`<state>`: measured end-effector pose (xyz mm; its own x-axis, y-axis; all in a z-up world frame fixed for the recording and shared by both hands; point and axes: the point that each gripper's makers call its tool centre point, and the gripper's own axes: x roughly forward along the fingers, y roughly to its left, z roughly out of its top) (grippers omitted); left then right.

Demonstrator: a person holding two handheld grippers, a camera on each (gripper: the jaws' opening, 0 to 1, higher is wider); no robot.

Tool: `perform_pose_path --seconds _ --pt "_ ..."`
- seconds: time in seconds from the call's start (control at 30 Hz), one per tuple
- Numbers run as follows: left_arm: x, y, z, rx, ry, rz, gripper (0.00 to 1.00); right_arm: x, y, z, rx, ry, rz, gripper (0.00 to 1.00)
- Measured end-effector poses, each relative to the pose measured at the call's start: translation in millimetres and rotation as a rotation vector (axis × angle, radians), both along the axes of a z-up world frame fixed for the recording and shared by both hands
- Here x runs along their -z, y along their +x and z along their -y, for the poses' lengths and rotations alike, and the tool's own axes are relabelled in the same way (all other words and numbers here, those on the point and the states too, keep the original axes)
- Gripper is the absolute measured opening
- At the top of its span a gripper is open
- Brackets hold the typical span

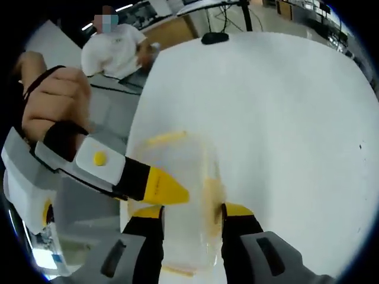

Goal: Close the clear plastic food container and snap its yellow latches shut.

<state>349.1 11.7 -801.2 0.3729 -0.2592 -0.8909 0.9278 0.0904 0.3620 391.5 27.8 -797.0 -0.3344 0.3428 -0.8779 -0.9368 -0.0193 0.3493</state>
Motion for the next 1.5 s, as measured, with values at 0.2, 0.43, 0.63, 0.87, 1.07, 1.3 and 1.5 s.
perform_pose_path --seconds 0.2,0.43,0.63,0.87,1.07,1.3,1.5 --pt "0.5 -1.0 0 0.007 -0.003 -0.005 0.59 2.4 -3 1 0.017 -0.033 -0.034 0.32" --pt "-0.1 -0.7 1 -0.002 -0.005 -0.003 0.59 4.2 -1 1 0.074 -0.018 -0.067 0.30" --pt "0.0 -0.7 1 0.001 0.006 0.013 0.59 2.2 -2 0 0.069 0.030 -0.060 0.31" --pt "-0.4 0.0 1 0.017 0.009 0.013 0.60 0.5 -2 0 0.053 0.019 -0.048 0.32" --pt "-1.9 1.4 1 0.037 0.002 -0.008 0.62 -2.8 -3 -1 0.020 0.045 -0.005 0.32" --pt "-9.1 0.9 0 -0.053 -0.080 -0.099 0.66 -4.5 -9 7 -0.026 0.038 0.039 0.42" --pt "-13.3 2.3 -4 -0.069 -0.099 -0.127 0.72 -15.6 -6 11 0.023 0.083 0.070 0.45"
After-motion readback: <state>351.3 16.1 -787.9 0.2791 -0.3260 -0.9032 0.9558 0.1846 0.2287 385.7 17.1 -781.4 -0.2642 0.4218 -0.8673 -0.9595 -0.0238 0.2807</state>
